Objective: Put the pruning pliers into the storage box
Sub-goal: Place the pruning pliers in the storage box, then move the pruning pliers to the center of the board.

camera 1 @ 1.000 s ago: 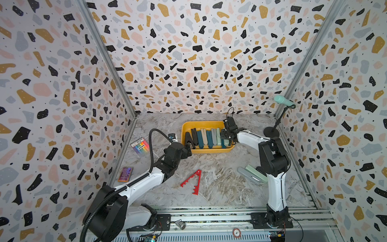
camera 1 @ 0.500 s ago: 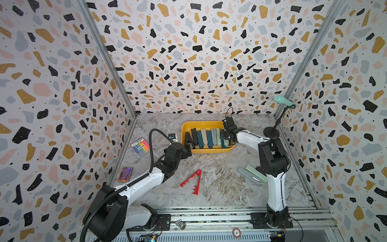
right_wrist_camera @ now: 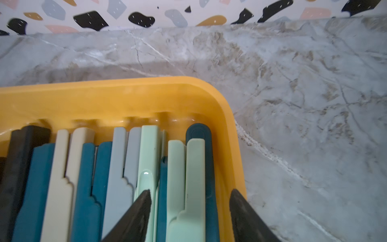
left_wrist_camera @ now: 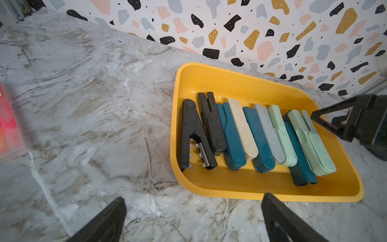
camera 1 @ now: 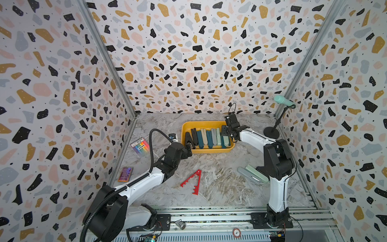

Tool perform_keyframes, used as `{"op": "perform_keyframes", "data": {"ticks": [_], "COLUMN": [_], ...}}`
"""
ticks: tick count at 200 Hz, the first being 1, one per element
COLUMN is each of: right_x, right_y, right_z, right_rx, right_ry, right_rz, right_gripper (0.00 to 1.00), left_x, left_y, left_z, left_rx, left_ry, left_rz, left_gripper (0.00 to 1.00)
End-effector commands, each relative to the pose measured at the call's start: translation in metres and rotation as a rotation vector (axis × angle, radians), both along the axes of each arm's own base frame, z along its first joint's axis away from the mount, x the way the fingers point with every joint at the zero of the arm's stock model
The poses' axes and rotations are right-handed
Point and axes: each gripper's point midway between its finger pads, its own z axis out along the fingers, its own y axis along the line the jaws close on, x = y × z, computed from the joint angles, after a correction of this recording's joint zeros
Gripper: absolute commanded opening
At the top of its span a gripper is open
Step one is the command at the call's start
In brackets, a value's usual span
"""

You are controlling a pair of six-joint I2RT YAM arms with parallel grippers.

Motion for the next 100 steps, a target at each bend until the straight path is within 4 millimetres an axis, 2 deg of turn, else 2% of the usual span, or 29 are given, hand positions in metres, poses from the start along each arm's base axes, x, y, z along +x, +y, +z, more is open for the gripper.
{"op": "perform_keyframes", "data": {"ticks": [1, 30, 50, 76, 100], "right_x": [-0.003, -0.018, -0.036, -0.064, -0.09], "right_y": [-0.007, -0.019, -0.036, -0.076, -0.124], "right_z": [0.042, 0.058, 0.065, 0.07, 0.072], "right_rx": [-0.004, -0.033, -0.062, -0.051, -0.012], "right_ry": [-0.085, -0.132, -0.16, -0.182, -0.208], "right_rz": [0.002, 0.014, 0.005, -0.061, -0.16], "right_gripper": [0.65, 0.69, 0.72, 0.74, 0.76], "left_x": [0.0, 0.0, -0.001, -0.005, -0.012], "left_y": [-0.002, -0.007, -0.016, -0.034, -0.066], "left_z": [0.008, 0.012, 0.016, 0.02, 0.031], "left_rx": [-0.024, -0.036, -0.034, 0.003, 0.075], "left_ry": [-0.026, -0.041, -0.056, -0.071, -0.121], "left_rz": [-0.02, -0.039, -0.067, -0.109, -0.225], "left_gripper": [0.99, 0.99, 0.99, 0.99, 0.99]}}
